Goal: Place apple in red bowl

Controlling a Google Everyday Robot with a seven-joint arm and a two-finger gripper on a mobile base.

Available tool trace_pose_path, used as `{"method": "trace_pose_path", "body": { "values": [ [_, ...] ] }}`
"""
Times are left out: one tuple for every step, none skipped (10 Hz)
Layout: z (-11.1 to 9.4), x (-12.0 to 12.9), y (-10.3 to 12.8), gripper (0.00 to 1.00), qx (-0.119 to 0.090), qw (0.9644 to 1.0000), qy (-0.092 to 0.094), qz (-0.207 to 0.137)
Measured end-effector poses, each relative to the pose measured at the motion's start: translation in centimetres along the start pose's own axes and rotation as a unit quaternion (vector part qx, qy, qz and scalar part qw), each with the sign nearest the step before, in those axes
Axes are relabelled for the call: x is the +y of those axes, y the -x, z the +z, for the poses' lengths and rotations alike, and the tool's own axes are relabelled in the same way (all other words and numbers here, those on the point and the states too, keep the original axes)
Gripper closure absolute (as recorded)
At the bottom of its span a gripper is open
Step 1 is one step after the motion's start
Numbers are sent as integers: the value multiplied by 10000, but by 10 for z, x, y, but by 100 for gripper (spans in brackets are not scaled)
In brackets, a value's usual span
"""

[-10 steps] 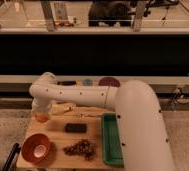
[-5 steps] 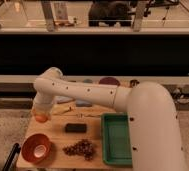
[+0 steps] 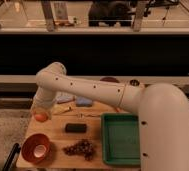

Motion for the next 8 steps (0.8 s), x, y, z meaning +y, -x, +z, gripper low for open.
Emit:
{"method": "trace_pose_path", "body": {
  "values": [
    [-5,0,4,97,-26,10000,-17,1],
    [-9,3,8,97,-42,10000,-30,13],
    [-13,8,11,97,-62,10000,-44,35],
    [-14,9,19,97,-128,9999,-75,16],
    [-14,10,26,97,-181,9998,-98,-3],
    [-14,11,30,97,-214,9997,-110,-1],
    [-15,13,33,97,-244,9996,-120,9],
    [-14,15,36,97,-286,9995,-130,20]
  ]
}}
